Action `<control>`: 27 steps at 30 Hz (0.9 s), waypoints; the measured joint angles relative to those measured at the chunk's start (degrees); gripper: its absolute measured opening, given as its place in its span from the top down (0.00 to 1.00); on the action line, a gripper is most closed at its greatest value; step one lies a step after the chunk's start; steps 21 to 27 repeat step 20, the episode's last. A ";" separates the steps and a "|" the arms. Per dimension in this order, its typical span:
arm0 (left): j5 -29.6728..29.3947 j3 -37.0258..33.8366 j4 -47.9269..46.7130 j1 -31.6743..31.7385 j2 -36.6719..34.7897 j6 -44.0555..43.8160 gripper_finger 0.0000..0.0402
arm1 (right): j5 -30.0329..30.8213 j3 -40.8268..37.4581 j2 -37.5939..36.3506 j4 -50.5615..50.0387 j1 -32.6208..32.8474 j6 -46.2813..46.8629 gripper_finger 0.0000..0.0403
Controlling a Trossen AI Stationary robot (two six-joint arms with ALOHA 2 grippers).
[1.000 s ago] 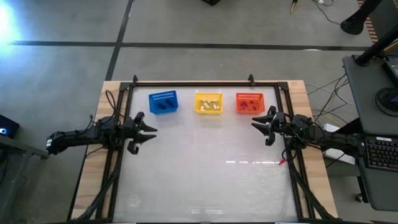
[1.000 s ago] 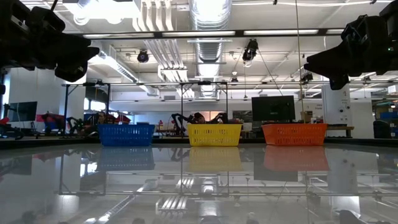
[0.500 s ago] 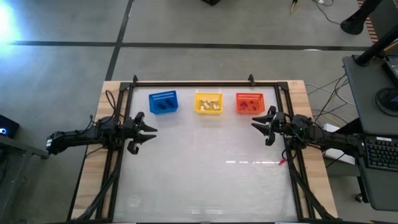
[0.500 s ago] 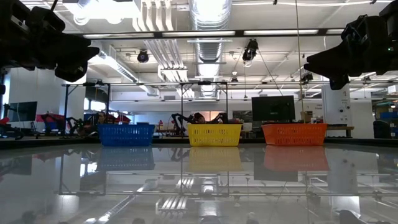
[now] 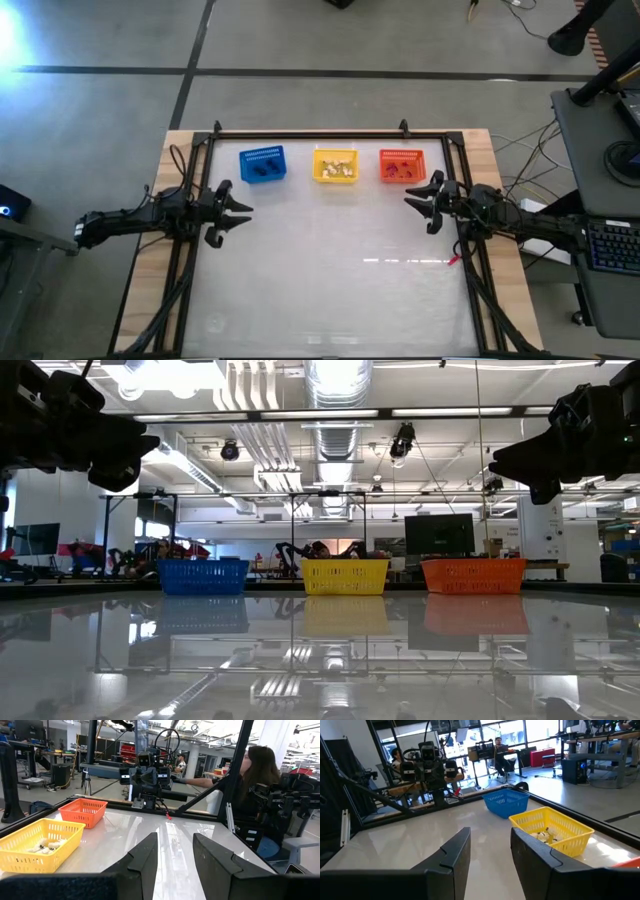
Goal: Sort Halloween decoration
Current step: Return to Home Position
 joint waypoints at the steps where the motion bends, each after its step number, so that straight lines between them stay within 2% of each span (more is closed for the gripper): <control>1: 0.00 0.00 0.02 -0.02 0.00 0.00 0.73 | 0.02 0.00 0.00 0.00 0.00 0.00 0.67; 12: -0.01 0.02 0.02 0.00 0.01 0.02 0.73 | 0.00 0.00 0.00 -0.01 -0.01 0.00 0.70; 27: 0.01 0.00 0.02 -0.01 0.02 -0.01 0.73 | 0.00 0.00 0.00 0.00 -0.01 0.00 0.68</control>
